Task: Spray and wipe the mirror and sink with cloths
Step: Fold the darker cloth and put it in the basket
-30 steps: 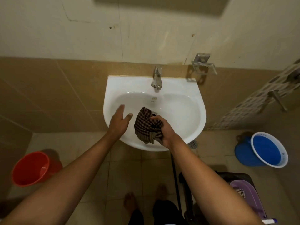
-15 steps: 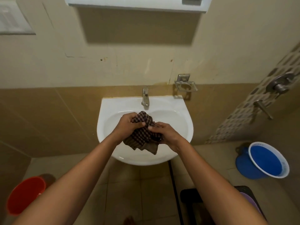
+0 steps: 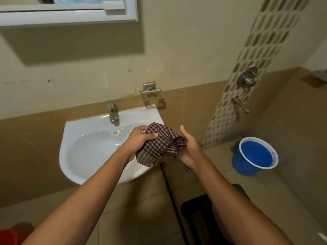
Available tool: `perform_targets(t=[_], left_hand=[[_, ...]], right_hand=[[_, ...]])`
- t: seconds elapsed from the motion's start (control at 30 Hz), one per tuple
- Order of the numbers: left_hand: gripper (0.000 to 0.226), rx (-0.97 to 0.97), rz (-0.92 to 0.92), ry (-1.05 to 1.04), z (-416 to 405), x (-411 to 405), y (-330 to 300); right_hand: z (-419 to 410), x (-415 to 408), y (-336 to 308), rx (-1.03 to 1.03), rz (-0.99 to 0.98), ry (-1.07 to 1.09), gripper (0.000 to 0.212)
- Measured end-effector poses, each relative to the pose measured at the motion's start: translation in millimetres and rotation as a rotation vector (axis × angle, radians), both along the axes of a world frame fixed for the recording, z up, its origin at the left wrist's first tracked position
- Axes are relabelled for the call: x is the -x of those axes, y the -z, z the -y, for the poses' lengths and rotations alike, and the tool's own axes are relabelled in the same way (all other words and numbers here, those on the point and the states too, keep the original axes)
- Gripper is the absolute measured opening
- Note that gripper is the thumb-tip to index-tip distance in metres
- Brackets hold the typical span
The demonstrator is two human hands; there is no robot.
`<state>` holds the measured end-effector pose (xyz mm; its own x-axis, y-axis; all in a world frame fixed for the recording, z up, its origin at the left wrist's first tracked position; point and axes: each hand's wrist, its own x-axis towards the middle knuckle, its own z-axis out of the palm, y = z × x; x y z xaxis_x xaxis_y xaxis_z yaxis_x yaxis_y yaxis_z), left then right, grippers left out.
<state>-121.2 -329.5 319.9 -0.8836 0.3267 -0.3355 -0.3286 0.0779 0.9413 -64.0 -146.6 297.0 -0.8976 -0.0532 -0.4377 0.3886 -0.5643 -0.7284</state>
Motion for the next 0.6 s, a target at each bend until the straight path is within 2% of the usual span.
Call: perform_targets(t=[0.07,0.17,0.23,0.3,0.37,0.47,0.53,0.6], left_hand=[[0.021,-0.006,0.013,-0.021,-28,-6,2],[0.029,0.157,-0.053,-0.036,-71,-17,9],[0.033,0.274,-0.215,-0.074,-98,-26,12],[0.025,0.31,-0.376,-0.08,-123,-36,12],[0.018,0.244,-0.444,0.021,-145,-45,7],[0.023,0.193,-0.459,0.254,-175,-53,3],[0.026,0.274,-0.533,0.332,-190,-50,8],[0.017,0.249,-0.496,0.364,-206,-44,11]], right_hand=[[-22,-12,-2,0.034,-0.041,0.028,0.046],[-52,-28,-2,-0.036,-0.086,0.124,0.027],[-69,-34,-2,-0.074,-0.103,0.194,0.02],[-86,-42,-3,-0.11,-0.106,0.247,0.017],[-101,-50,-4,-0.155,-0.091,0.282,0.025],[-125,-60,-4,-0.199,-0.054,0.351,0.037],[-140,-64,-2,-0.302,-0.057,0.404,0.026],[-153,-69,-1,-0.415,-0.052,0.449,0.014]])
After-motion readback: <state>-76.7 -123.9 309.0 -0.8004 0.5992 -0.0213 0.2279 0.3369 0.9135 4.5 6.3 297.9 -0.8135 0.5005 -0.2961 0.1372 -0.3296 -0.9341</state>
